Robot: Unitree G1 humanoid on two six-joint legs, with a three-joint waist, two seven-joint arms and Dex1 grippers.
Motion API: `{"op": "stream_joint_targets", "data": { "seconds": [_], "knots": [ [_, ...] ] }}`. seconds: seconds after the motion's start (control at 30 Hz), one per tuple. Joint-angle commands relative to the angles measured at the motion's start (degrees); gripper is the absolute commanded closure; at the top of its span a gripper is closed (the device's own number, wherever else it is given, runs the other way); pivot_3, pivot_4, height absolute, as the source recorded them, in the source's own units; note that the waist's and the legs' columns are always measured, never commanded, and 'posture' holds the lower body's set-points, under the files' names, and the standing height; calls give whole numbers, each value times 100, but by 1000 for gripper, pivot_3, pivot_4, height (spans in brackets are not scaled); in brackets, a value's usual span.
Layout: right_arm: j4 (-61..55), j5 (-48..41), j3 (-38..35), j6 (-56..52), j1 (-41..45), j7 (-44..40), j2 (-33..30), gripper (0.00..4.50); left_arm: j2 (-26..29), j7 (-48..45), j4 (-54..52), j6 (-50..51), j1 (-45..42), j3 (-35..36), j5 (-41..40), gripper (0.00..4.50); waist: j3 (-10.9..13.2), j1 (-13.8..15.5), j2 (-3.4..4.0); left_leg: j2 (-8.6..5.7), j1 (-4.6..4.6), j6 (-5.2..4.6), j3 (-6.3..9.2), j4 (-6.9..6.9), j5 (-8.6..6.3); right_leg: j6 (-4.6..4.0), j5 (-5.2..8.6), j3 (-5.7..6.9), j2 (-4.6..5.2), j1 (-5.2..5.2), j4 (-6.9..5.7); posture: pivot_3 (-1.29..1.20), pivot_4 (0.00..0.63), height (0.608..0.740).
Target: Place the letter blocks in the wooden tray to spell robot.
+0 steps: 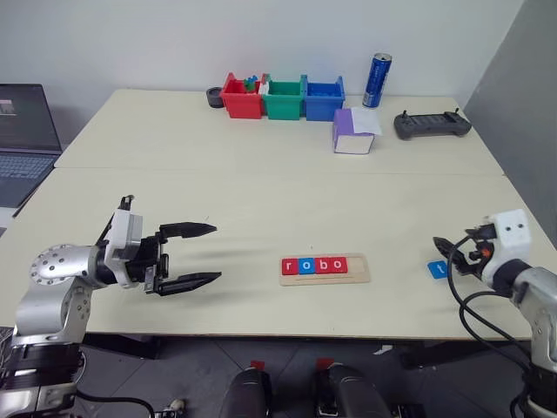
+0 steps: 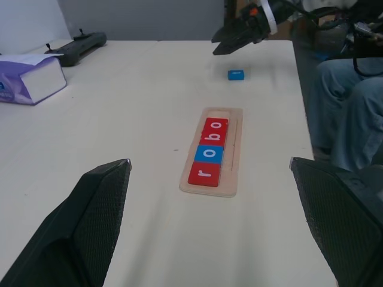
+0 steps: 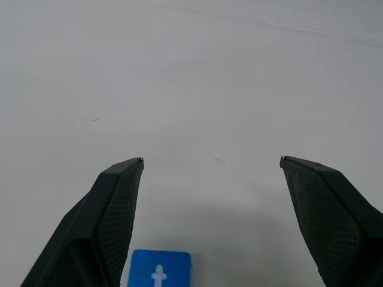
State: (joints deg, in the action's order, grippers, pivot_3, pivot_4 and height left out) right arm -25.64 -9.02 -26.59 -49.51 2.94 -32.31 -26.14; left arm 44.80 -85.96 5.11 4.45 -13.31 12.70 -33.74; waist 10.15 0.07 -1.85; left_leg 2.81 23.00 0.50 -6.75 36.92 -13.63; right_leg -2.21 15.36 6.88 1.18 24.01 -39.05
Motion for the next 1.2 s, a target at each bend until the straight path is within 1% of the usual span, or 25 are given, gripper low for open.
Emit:
{"op": "stream_joint_targets", "data": {
  "seconds": [0.03, 0.23, 0.4, 0.43, 0.47, 0.53, 0.63, 0.67, 0.8, 0.97, 1.2],
  "knots": [
    [-605, -190, 78, -105, -431, 300, 263, 621, -25, -125, 135, -101, -282, -104, 35, 0, 0, 2, 0, 0, 2, 0, 0, 0, 0, 0, 0, 0, 0, 1, 1, 0, 150, 740],
    [-538, -132, 449, 4, -827, 846, 691, 621, -63, -286, 419, -176, -551, -240, 112, 0, 0, -14, 0, -3, 2, -1, 0, 1, -1, 1, 0, -4, -1, 2, 1, 0, 150, 740],
    [-27, -85, 604, 206, -757, 1128, 720, 621, -105, -338, 489, -195, -633, -298, 135, 0, -4, -12, -6, -4, 1, -1, 0, 2, -1, 1, -1, -4, -1, -1, 2, 0, 150, 740],
    [33, -93, 632, 242, -751, 1148, 706, 992, -110, -346, 496, -198, -638, -302, 137, 0, -7, -12, -11, -4, 1, -1, 0, 2, -1, 1, -1, -4, -2, -1, 2, 0, 150, 740],
    [68, -107, 649, 272, -752, 1161, 691, 1218, -111, -350, 497, -198, -639, -304, 137, 0, -9, -12, -15, -4, 1, -1, 1, 2, -1, 1, -1, -4, -2, -1, 2, 0, 150, 740],
    [37, -157, 656, 254, -735, 1206, 676, 1854, -113, -358, 497, -196, -639, -298, 134, 0, -12, -12, -19, -3, 1, -1, 1, 1, -1, 1, -1, -4, -2, -1, 3, 0, 150, 740],
    [-267, -223, 735, 156, -778, 1242, 677, 2888, -87, -372, 500, -201, -602, -262, 131, 0, -12, -10, -20, -3, 1, -1, 1, 1, -1, 1, 0, -4, -2, -1, 3, 0, 150, 740],
    [-412, -215, 834, 85, -781, 1271, 679, 3056, -79, -371, 497, -200, -586, -251, 129, 0, -12, -10, -20, -3, 2, -1, 2, 1, -1, 1, -1, -4, -2, -1, 3, 0, 150, 740],
    [-780, -59, 1417, -208, -457, 1569, 718, 3046, -77, -362, 490, -204, -556, -237, 129, 0, -12, -35, -20, -2, 2, -1, 1, -1, -1, 1, 0, -4, -3, 1, 3, 0, 150, 740],
    [-658, 190, 1933, -541, 344, 2220, 1006, 3046, -102, -282, 412, -195, -517, -229, 129, 0, -12, -26, -20, -2, 2, -1, 5, 1, 0, 2, -1, -4, -5, 2, 1, 0, 150, 740],
    [-490, 197, 2129, -746, 534, 2406, 1116, 3046, -62, -211, 326, -193, -404, -166, 103, 0, -12, -4, -20, -6, 20, -1, 2, 2, -1, 0, 0, -4, 1, 7, 12, 0, 150, 740]
  ]
}}
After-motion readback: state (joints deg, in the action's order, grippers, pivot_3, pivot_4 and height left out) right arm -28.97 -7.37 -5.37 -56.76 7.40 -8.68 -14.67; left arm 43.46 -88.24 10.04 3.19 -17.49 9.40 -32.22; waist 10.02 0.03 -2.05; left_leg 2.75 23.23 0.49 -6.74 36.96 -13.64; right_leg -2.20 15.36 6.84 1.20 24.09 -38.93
